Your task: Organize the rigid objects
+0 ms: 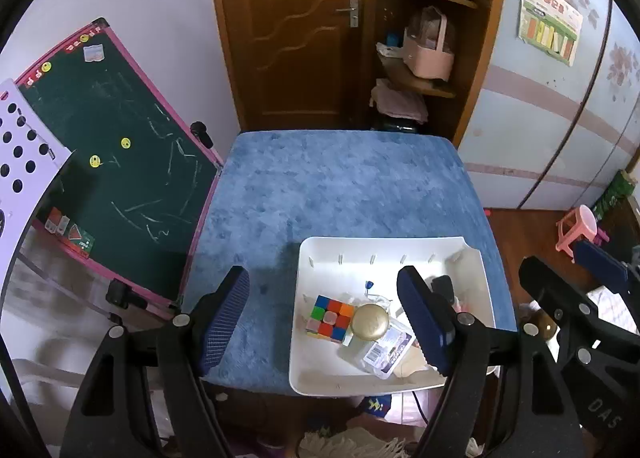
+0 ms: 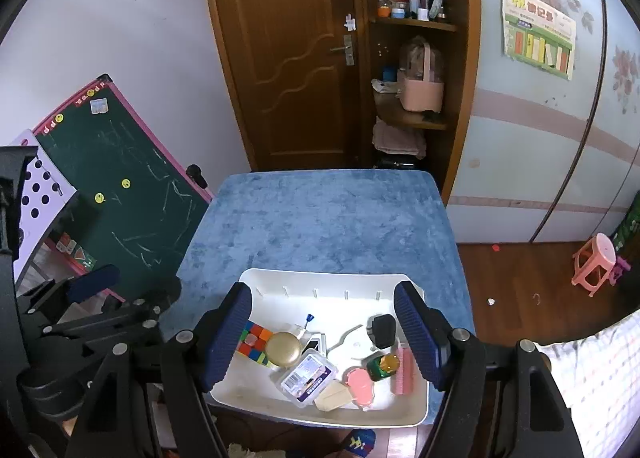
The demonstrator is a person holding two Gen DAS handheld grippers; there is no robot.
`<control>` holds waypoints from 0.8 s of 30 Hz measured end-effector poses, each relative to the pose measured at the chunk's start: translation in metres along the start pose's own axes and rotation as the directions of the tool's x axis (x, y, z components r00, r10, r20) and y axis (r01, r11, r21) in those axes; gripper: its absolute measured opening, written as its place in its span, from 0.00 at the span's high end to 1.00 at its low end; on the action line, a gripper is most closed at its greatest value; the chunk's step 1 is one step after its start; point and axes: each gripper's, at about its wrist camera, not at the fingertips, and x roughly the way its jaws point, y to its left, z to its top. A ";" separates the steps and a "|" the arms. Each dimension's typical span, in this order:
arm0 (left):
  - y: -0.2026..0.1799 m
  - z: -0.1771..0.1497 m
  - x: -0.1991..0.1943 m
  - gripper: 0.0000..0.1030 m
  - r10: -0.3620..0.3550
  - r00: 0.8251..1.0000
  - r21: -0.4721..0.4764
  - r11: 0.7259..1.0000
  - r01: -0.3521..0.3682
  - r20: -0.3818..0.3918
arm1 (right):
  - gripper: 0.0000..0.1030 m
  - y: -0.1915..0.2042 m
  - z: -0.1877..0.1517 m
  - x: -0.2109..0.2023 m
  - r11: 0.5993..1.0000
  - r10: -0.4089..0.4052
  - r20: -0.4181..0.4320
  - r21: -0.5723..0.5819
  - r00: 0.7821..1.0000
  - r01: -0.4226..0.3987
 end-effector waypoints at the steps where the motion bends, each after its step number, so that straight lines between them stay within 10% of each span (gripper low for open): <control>1: 0.001 0.000 0.000 0.23 0.001 1.000 -0.003 1.000 -0.001 0.002 | 0.28 0.000 0.000 0.001 1.000 -0.002 0.000 0.003 1.000 0.002; 24: 0.006 0.009 0.007 0.23 0.006 1.000 0.012 1.000 -0.007 0.011 | 0.28 0.000 0.008 0.011 1.000 -0.019 -0.014 0.012 1.000 0.019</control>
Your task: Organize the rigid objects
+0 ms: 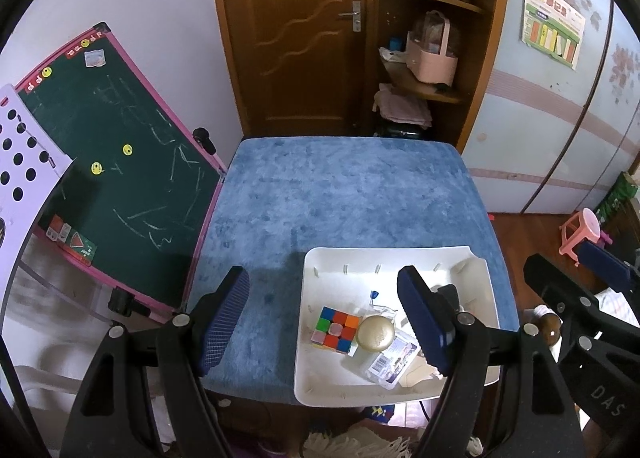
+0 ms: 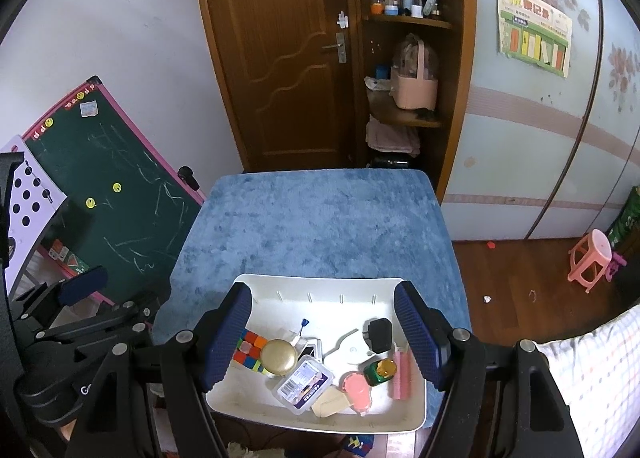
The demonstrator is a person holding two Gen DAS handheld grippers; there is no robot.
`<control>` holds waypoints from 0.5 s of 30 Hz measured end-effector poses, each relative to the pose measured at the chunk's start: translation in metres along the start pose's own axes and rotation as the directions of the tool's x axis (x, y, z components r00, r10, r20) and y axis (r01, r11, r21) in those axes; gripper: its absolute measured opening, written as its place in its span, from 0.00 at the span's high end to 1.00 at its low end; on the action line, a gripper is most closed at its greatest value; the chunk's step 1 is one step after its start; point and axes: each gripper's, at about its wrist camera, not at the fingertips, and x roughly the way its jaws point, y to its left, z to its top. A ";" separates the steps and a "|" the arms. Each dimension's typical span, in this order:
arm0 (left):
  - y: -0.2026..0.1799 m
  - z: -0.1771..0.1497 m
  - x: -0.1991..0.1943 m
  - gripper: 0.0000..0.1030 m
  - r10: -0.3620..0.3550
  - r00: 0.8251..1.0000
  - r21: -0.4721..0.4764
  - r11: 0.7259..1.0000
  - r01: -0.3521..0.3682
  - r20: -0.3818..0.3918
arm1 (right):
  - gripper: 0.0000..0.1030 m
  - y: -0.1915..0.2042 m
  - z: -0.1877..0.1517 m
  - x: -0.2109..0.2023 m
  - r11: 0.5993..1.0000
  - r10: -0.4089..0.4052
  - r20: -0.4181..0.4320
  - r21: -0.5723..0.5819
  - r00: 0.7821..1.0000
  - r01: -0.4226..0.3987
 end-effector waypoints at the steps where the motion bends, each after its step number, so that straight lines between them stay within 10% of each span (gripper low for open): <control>1: -0.001 0.000 0.001 0.23 -0.001 1.000 0.002 1.000 0.001 -0.002 | 0.28 0.000 0.001 0.001 1.000 -0.001 -0.003 0.000 1.000 0.001; 15: -0.005 0.001 0.008 0.23 -0.006 1.000 0.016 1.000 0.006 -0.031 | 0.28 -0.001 0.000 0.010 1.000 0.007 -0.025 0.000 1.000 -0.007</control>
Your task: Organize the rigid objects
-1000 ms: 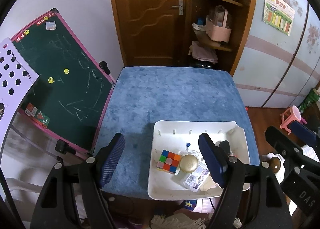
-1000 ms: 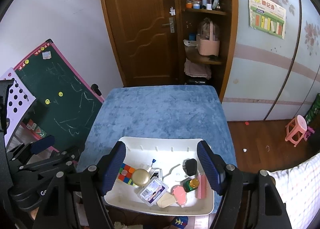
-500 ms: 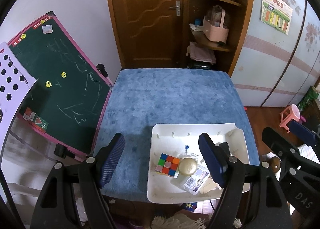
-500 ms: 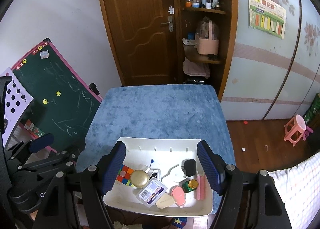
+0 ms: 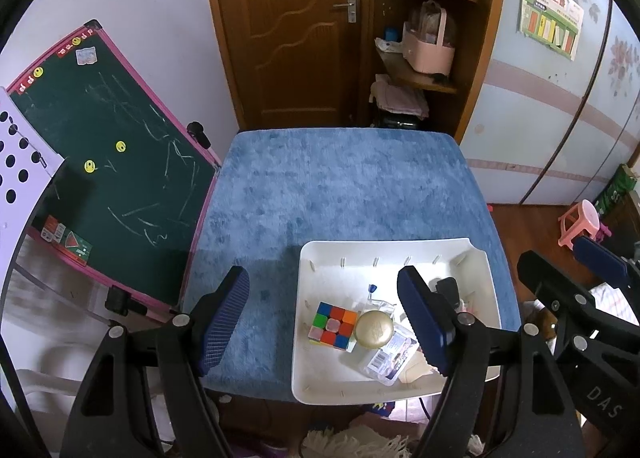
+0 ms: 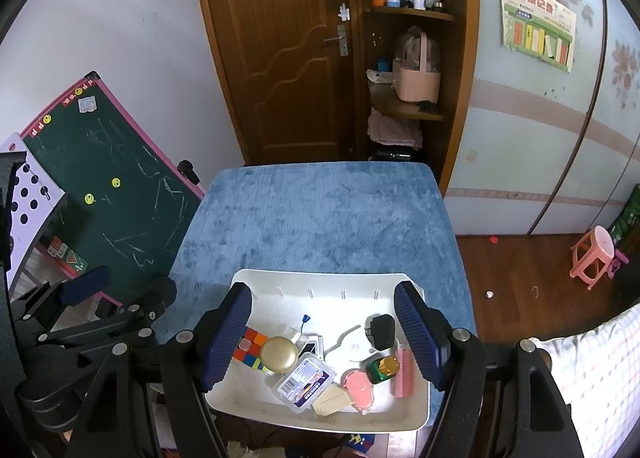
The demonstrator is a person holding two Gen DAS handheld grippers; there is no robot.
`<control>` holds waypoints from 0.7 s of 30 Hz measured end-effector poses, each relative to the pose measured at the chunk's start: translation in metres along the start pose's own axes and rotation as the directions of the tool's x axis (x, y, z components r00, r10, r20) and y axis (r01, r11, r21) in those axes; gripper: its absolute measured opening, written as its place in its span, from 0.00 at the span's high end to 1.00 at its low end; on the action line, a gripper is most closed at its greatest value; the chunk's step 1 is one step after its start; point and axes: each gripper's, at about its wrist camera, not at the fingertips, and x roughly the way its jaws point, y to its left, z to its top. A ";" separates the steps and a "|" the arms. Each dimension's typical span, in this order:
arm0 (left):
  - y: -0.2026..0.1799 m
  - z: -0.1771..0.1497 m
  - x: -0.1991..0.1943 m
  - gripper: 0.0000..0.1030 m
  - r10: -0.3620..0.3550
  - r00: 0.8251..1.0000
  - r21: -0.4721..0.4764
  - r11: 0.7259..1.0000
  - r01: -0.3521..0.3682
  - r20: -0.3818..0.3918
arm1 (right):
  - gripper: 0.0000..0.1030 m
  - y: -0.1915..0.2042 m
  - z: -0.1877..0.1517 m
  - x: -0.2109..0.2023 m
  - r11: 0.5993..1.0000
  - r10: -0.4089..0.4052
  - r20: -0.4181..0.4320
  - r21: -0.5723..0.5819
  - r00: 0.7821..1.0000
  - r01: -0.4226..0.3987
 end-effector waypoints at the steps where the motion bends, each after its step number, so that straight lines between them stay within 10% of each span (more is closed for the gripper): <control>1: 0.000 0.000 0.000 0.23 0.001 1.000 0.000 1.000 -0.001 -0.001 | 0.28 0.000 0.000 0.001 1.000 0.001 -0.002 0.000 1.000 -0.001; 21: -0.003 0.000 0.004 0.23 0.004 1.000 0.001 1.000 -0.004 -0.013 | 0.28 -0.004 0.003 0.009 1.000 0.010 -0.024 0.004 1.000 -0.010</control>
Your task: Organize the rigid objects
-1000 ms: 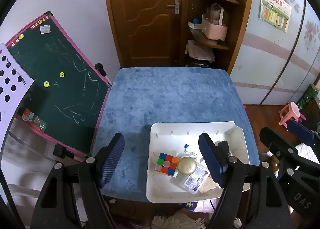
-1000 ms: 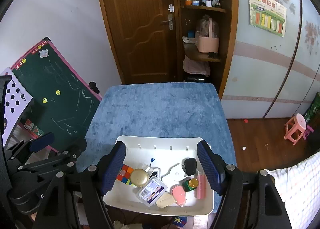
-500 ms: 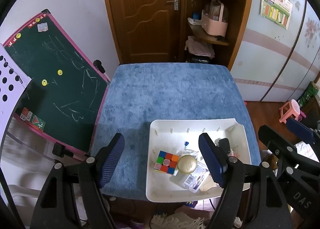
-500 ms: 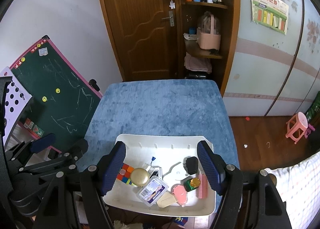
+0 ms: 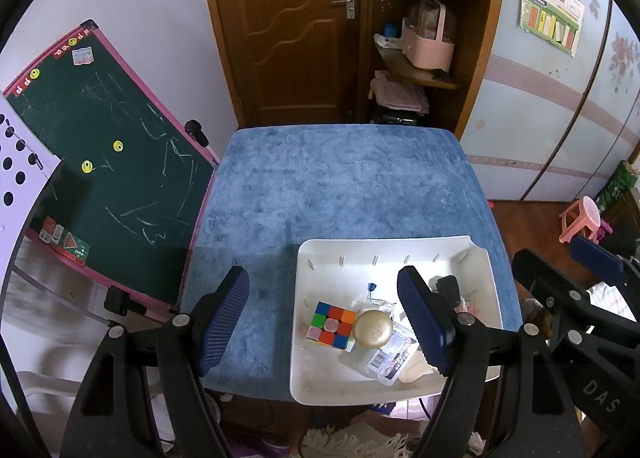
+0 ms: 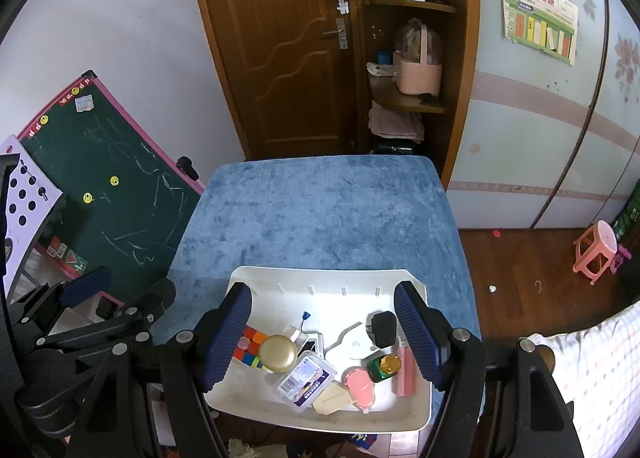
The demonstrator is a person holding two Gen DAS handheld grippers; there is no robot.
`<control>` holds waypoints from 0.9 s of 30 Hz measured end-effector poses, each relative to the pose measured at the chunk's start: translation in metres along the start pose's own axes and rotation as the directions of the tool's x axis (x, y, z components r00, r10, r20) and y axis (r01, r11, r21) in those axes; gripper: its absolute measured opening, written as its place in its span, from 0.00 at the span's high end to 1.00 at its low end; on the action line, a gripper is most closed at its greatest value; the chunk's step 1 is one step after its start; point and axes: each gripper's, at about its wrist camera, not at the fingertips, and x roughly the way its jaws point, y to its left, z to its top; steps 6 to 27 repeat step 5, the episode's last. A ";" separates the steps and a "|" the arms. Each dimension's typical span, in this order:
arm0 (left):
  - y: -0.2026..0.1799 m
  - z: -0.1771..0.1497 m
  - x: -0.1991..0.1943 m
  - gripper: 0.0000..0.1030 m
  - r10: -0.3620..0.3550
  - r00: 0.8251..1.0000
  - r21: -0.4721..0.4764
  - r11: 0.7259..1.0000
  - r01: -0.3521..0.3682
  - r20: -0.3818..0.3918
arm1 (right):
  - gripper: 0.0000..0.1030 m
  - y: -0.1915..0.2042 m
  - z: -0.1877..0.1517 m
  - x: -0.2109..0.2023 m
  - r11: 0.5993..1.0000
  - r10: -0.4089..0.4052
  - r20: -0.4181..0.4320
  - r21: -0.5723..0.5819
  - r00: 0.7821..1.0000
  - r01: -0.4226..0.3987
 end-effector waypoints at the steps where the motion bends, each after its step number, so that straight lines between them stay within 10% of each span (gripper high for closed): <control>1: 0.000 0.000 0.000 0.23 0.000 1.000 0.000 1.000 0.000 0.000 | 0.28 0.000 0.000 0.000 1.000 0.001 0.000 0.000 1.000 -0.001; 27: -0.003 0.000 0.002 0.23 -0.004 1.000 0.007 1.000 0.004 -0.007 | 0.28 -0.001 -0.001 0.001 1.000 -0.001 -0.005 0.004 1.000 0.001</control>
